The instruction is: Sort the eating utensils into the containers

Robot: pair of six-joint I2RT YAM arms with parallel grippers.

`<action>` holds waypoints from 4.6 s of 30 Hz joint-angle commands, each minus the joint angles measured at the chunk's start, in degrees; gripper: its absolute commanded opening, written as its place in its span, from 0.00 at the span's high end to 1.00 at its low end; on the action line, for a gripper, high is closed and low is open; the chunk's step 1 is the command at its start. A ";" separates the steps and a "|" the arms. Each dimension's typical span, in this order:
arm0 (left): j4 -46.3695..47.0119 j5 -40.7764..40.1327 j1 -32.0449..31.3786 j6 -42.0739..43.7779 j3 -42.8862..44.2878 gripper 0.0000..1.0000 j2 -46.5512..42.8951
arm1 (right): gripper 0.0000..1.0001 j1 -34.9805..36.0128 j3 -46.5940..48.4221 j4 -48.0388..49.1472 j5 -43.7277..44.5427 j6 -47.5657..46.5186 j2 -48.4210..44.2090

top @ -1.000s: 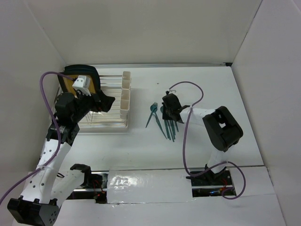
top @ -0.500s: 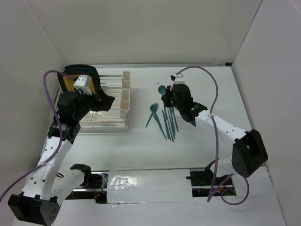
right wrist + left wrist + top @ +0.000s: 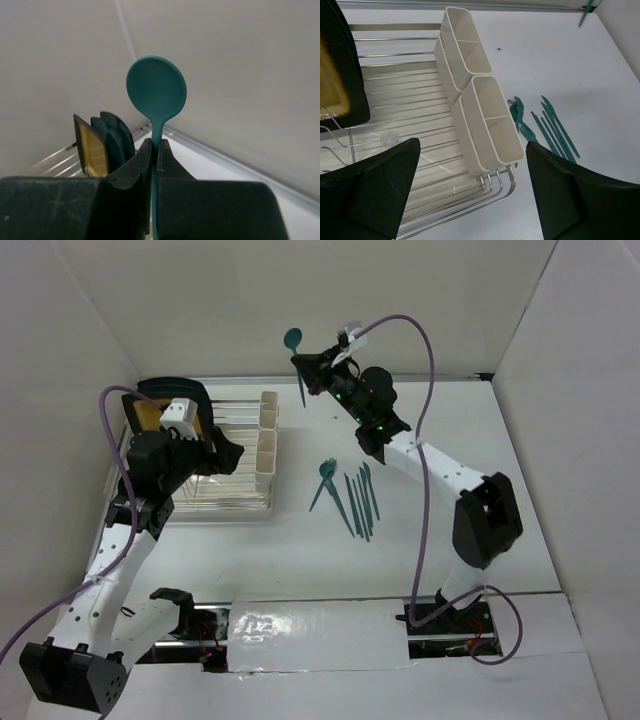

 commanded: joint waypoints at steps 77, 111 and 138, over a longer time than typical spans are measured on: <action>2.99 -1.18 1.68 1.98 -0.11 0.00 1.47 | 0.55 9.19 -20.61 -37.66 22.78 30.03 1.72; 3.25 -0.21 1.68 1.71 -0.11 0.00 2.09 | 1.00 9.55 -19.78 -35.32 26.69 19.67 0.97; 3.43 -3.02 1.68 3.64 -0.11 0.00 4.02 | 1.00 0.67 -1.97 29.39 -5.77 3.05 10.59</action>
